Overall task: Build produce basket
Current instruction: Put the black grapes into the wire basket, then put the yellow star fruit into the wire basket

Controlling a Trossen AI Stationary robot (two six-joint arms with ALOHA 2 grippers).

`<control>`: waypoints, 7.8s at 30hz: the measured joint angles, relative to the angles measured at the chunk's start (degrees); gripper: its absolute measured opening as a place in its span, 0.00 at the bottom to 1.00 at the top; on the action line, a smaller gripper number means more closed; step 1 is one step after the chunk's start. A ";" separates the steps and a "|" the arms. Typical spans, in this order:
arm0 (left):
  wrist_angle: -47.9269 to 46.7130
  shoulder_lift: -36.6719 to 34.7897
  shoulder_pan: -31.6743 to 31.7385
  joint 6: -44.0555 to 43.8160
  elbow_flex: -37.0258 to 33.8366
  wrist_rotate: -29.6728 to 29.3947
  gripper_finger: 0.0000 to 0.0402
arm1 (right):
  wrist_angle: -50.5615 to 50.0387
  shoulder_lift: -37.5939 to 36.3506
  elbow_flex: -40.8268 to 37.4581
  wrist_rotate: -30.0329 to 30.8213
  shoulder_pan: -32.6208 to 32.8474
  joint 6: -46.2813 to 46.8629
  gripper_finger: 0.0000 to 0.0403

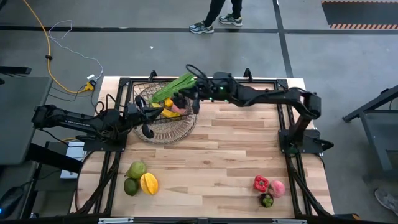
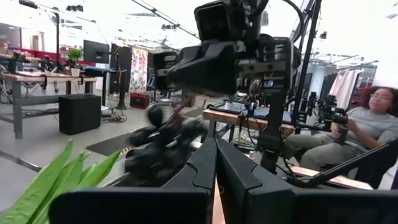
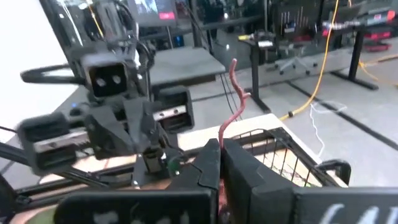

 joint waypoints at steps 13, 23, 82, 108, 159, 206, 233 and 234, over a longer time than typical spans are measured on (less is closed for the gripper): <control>-0.02 -0.01 0.00 -0.46 0.00 0.47 0.00 | -11.76 2.50 0.45 1.16 -0.72 -0.04 0.00; -0.02 0.00 0.00 -0.46 0.00 0.45 0.00 | -16.78 2.50 0.43 2.47 -0.72 -0.44 0.00; -0.26 -0.02 0.02 -0.46 0.00 1.95 0.00 | 19.65 -39.57 -57.38 21.60 10.31 -5.33 0.50; -0.23 0.00 0.02 -0.46 0.00 1.98 0.00 | 19.61 -39.53 -57.33 21.60 10.31 -5.33 0.50; -0.66 -0.01 0.02 0.53 0.00 1.87 0.00 | 16.79 -64.01 -68.96 25.67 10.31 -3.08 0.50; -58.86 26.06 -18.08 -3.95 37.24 14.39 0.90 | 14.32 -63.81 -68.96 24.98 10.30 0.07 0.50; -80.01 53.00 -48.24 1.81 45.70 10.15 0.90 | 13.45 -63.81 -68.94 25.00 10.31 0.07 0.50; -80.10 53.71 -48.41 2.46 45.70 10.22 0.90 | 13.45 -63.83 -68.94 25.00 10.30 0.07 0.50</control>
